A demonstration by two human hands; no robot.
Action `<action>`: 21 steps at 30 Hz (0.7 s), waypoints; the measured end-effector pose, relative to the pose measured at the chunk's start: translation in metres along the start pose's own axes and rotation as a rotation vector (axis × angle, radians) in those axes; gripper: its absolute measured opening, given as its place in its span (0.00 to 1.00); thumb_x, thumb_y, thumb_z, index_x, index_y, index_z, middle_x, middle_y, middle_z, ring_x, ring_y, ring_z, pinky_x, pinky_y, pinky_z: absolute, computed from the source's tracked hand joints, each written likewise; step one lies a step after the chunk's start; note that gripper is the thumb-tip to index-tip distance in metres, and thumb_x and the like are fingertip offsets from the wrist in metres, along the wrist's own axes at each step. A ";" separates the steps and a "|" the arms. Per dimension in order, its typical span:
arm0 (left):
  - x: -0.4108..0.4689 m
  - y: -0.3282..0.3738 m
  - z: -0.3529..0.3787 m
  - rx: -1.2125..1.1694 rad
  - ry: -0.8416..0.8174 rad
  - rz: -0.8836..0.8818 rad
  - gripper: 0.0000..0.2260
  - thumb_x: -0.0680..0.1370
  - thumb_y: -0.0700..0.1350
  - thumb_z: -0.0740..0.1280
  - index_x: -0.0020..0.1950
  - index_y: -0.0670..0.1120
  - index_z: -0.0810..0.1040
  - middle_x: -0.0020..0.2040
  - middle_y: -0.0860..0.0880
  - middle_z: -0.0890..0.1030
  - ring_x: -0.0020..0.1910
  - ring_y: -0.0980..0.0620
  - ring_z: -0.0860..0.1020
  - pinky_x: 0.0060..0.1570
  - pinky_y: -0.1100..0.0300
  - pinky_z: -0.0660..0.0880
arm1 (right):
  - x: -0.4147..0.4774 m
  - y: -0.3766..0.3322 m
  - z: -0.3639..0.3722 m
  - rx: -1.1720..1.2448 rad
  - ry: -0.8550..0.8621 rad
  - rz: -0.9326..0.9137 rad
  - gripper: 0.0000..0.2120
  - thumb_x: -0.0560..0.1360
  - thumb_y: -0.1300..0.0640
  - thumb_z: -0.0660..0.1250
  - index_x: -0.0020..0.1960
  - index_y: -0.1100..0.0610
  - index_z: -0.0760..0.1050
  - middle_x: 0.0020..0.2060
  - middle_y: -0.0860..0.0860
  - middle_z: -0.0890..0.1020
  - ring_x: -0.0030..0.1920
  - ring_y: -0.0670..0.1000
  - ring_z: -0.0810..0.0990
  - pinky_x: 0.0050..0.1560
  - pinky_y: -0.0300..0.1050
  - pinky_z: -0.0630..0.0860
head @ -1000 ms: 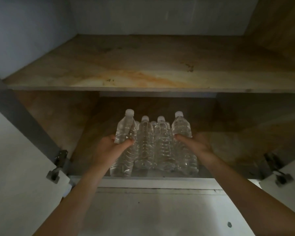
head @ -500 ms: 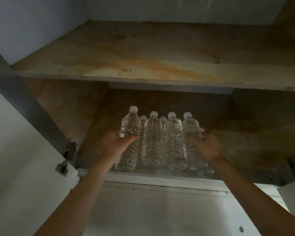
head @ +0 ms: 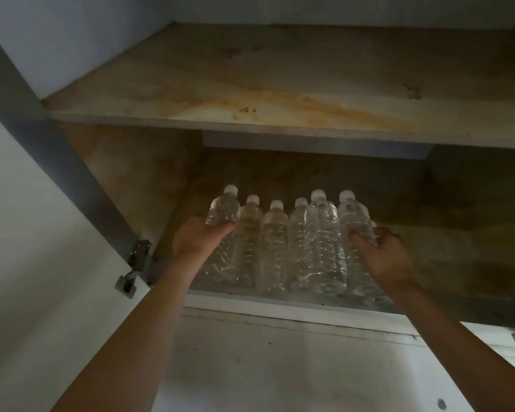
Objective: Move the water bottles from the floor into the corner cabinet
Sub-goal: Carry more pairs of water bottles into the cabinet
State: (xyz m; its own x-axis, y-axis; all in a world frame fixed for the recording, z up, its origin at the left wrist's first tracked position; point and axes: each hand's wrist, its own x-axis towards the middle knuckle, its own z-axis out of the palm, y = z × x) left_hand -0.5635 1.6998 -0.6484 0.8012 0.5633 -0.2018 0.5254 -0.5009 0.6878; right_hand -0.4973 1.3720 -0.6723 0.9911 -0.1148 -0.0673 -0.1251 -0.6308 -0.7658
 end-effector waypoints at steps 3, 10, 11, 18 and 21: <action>0.003 -0.010 -0.002 -0.010 -0.016 -0.014 0.22 0.64 0.67 0.70 0.31 0.49 0.77 0.26 0.53 0.78 0.29 0.52 0.79 0.33 0.58 0.74 | 0.002 0.002 0.000 0.002 0.003 0.001 0.36 0.61 0.21 0.61 0.49 0.52 0.80 0.45 0.55 0.83 0.43 0.56 0.82 0.50 0.56 0.80; -0.008 -0.029 0.013 0.087 -0.016 0.026 0.20 0.72 0.66 0.67 0.35 0.50 0.76 0.31 0.53 0.79 0.32 0.54 0.78 0.30 0.61 0.69 | -0.001 0.000 -0.001 0.019 0.008 -0.072 0.19 0.75 0.39 0.67 0.45 0.56 0.80 0.37 0.54 0.83 0.43 0.58 0.82 0.49 0.52 0.77; -0.008 -0.029 0.015 0.103 -0.012 0.048 0.20 0.74 0.66 0.66 0.35 0.50 0.75 0.30 0.53 0.78 0.31 0.54 0.77 0.28 0.62 0.66 | -0.001 0.002 -0.001 0.014 0.011 -0.069 0.19 0.75 0.39 0.67 0.46 0.56 0.80 0.38 0.54 0.83 0.44 0.58 0.82 0.48 0.51 0.76; -0.015 -0.025 0.015 0.085 -0.012 0.113 0.15 0.79 0.61 0.61 0.38 0.52 0.70 0.33 0.52 0.75 0.31 0.55 0.73 0.28 0.63 0.64 | 0.000 0.001 0.000 -0.034 0.013 -0.025 0.22 0.71 0.33 0.65 0.47 0.52 0.78 0.45 0.56 0.82 0.48 0.59 0.80 0.53 0.53 0.77; -0.028 -0.023 0.009 0.216 0.075 0.207 0.15 0.81 0.58 0.60 0.46 0.48 0.75 0.39 0.52 0.75 0.37 0.55 0.72 0.38 0.62 0.69 | -0.013 -0.010 -0.011 -0.016 -0.018 -0.071 0.18 0.76 0.38 0.66 0.42 0.54 0.76 0.37 0.54 0.81 0.41 0.58 0.80 0.46 0.51 0.76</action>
State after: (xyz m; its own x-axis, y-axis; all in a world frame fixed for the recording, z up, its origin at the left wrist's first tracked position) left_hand -0.5953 1.6896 -0.6654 0.8787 0.4772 -0.0152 0.4079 -0.7337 0.5435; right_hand -0.5093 1.3712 -0.6573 0.9982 -0.0557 -0.0244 -0.0548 -0.6493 -0.7585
